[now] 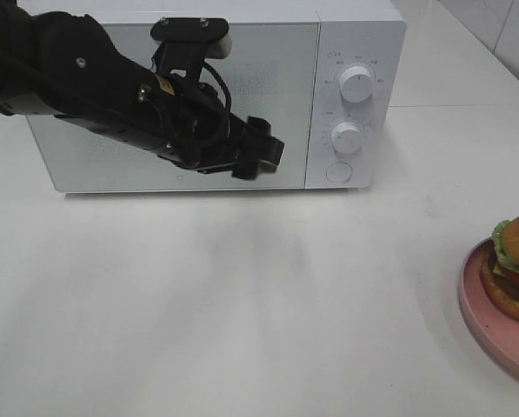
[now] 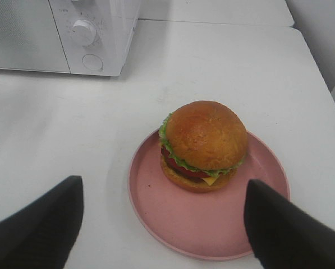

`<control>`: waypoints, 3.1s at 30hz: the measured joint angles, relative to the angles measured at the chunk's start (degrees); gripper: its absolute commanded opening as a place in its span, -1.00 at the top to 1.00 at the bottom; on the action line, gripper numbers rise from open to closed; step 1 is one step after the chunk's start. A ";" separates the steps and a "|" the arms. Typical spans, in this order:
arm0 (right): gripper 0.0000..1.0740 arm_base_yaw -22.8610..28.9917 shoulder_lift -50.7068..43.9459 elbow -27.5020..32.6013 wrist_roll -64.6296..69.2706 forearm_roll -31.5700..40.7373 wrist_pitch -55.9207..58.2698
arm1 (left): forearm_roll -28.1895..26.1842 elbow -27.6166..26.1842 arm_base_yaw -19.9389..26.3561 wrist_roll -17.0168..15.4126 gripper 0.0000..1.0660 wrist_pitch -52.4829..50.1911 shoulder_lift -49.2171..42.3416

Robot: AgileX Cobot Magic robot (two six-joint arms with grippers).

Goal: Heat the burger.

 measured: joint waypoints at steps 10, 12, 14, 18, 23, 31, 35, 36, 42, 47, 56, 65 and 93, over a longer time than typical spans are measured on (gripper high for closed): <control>-0.42 0.00 0.00 0.00 0.00 0.00 0.00 | 3.67 -0.06 0.00 -0.06 -0.83 27.62 -5.27; -0.42 0.00 0.00 0.00 0.00 0.00 0.00 | 4.01 -0.06 0.00 -0.11 -0.83 30.25 -6.02; -0.42 0.00 0.00 0.00 0.00 0.00 0.00 | 5.10 -0.17 0.06 -0.97 -0.83 36.44 -7.91; -0.42 0.00 0.00 0.00 0.00 0.00 0.00 | 7.16 -0.17 2.46 -4.87 -0.83 42.00 -10.14; -0.42 0.00 0.00 0.00 0.00 0.00 0.00 | 8.48 -0.17 8.42 -6.02 -0.83 46.07 -12.43; -0.42 0.00 0.00 0.00 0.00 0.00 0.00 | 9.45 -0.06 22.80 -6.02 -0.83 53.29 -19.42; -0.42 0.00 0.00 0.00 0.00 0.00 0.00 | 10.66 4.07 31.05 -6.02 -0.83 53.86 -25.84; -0.42 0.00 0.00 0.00 0.00 0.00 0.00 | 10.83 5.44 32.72 -6.02 -0.83 53.92 -27.27; -0.42 0.00 0.00 0.00 0.00 0.00 0.00 | 11.23 14.61 40.11 -5.79 -0.83 54.66 -35.98; -0.42 0.00 0.00 0.00 0.00 0.00 0.00 | 11.40 20.91 41.71 -5.61 -0.83 54.72 -43.95; -0.42 0.00 0.00 0.00 0.00 0.00 0.00 | 11.97 29.39 41.77 -5.61 -0.83 53.17 -58.44; -0.42 0.00 0.00 0.00 0.00 0.00 0.00 | 13.64 34.03 41.77 -5.61 -0.83 50.48 -74.43; -0.42 0.00 0.00 0.00 0.00 0.00 0.00 | 14.95 34.32 41.77 -5.61 -0.83 50.31 -102.96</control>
